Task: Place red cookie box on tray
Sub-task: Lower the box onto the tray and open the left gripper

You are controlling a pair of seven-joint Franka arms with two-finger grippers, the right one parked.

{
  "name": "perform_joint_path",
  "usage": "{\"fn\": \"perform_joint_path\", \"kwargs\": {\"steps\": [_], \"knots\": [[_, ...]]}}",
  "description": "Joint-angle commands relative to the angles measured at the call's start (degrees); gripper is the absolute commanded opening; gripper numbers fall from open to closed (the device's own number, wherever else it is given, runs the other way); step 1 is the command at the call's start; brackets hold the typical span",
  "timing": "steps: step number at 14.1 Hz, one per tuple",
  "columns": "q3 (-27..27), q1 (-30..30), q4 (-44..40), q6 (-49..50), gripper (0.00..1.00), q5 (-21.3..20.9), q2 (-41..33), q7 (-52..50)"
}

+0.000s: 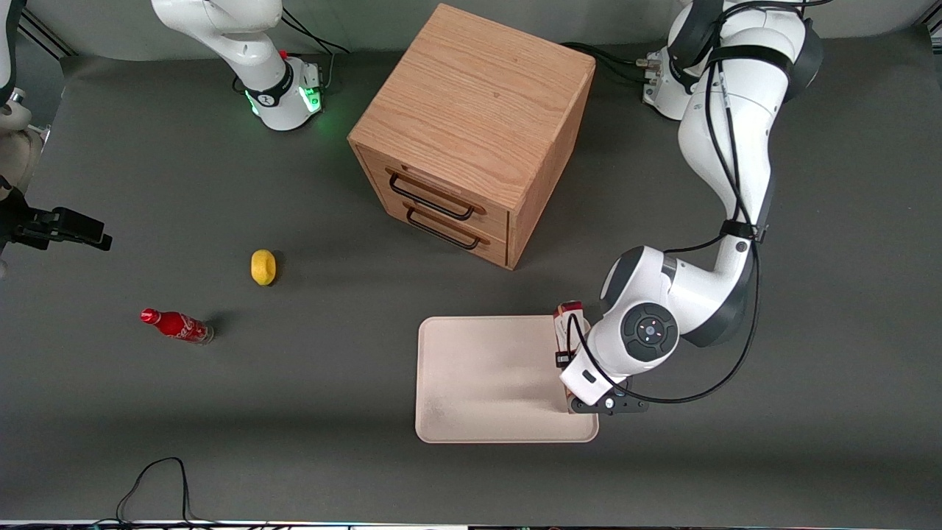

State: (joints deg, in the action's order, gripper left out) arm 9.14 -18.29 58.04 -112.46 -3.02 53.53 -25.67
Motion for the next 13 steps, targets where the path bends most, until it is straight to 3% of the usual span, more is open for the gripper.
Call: {"fn": "perform_joint_path", "kwargs": {"steps": [1, 10, 11, 12, 13], "knots": [[-0.2, -0.2, 0.9, -2.8, 0.0, -0.2, 0.1, 2.6], [-0.6, -0.2, 1.7, -4.7, 0.0, -0.8, 1.0, 2.9], [-0.7, -0.2, 1.8, -4.7, 0.33, -0.8, 0.9, 2.9], [-0.7, -0.2, 1.8, -4.6, 0.78, -0.8, 0.6, 2.5], [-0.7, -0.2, 1.9, -4.5, 1.0, -0.9, 0.3, 2.4]]}}
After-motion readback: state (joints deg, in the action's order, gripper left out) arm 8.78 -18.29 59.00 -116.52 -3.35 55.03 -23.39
